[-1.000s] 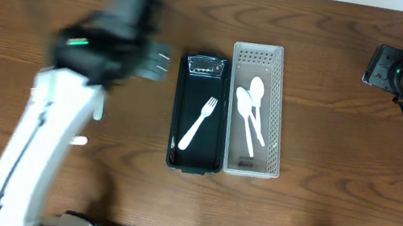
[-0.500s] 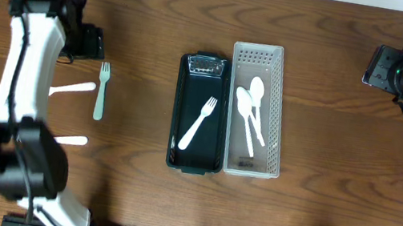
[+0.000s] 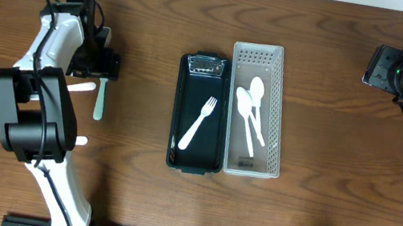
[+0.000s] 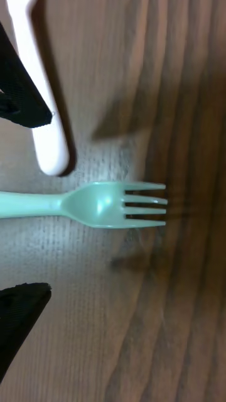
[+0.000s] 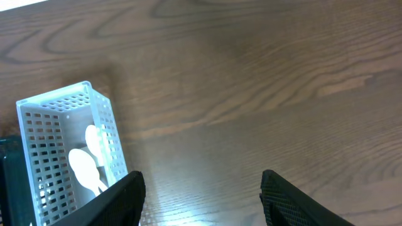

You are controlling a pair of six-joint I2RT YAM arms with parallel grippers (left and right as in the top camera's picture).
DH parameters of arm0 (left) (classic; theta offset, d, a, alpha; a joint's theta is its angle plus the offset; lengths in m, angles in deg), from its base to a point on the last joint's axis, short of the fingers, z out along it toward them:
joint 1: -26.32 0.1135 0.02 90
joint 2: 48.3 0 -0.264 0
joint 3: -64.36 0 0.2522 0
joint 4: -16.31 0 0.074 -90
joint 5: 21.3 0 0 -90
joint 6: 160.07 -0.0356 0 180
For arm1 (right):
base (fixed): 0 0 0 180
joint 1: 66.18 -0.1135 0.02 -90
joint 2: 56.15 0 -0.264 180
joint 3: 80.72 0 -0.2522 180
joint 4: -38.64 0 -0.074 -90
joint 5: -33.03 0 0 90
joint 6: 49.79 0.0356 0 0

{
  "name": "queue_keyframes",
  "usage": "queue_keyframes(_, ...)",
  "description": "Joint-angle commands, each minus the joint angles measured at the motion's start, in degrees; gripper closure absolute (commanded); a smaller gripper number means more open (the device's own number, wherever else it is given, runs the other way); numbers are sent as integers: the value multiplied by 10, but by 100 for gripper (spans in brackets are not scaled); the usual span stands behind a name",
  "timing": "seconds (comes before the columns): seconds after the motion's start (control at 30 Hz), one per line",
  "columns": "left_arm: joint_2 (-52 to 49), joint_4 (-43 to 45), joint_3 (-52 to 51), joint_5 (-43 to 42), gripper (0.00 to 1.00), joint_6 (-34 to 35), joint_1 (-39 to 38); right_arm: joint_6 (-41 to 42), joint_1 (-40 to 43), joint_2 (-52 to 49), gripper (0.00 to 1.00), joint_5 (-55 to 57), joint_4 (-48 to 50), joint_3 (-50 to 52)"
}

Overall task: Pack container
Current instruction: 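Move the left gripper back and grasp another white fork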

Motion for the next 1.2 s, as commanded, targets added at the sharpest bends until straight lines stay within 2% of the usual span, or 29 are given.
queue_keyframes(0.0, -5, 12, -21, -7, 18, -28, 1, -8, 4, -3, 38, 5, 1, -1)
queue_keyframes(0.33, -5, 63, -90, -9, 18, -44, 1, -8, 4, -3, 38, 4, 2, -1)
queue_keyframes(0.57, -5, 64, -105, -18, 19, -42, 0, -8, 4, -3, 39, 6, 1, -1)
queue_keyframes(0.67, -5, 64, -105, -18, 30, -42, 0, -8, 4, -3, 39, 6, 1, -1)
queue_keyframes(0.87, -5, 64, -105, -19, 66, -41, -1, -8, 4, -3, 39, 7, 1, -1)
queue_keyframes(1.17, 5, 39, -82, -19, 91, -26, -30, -8, 4, -3, 39, 14, 2, -1)
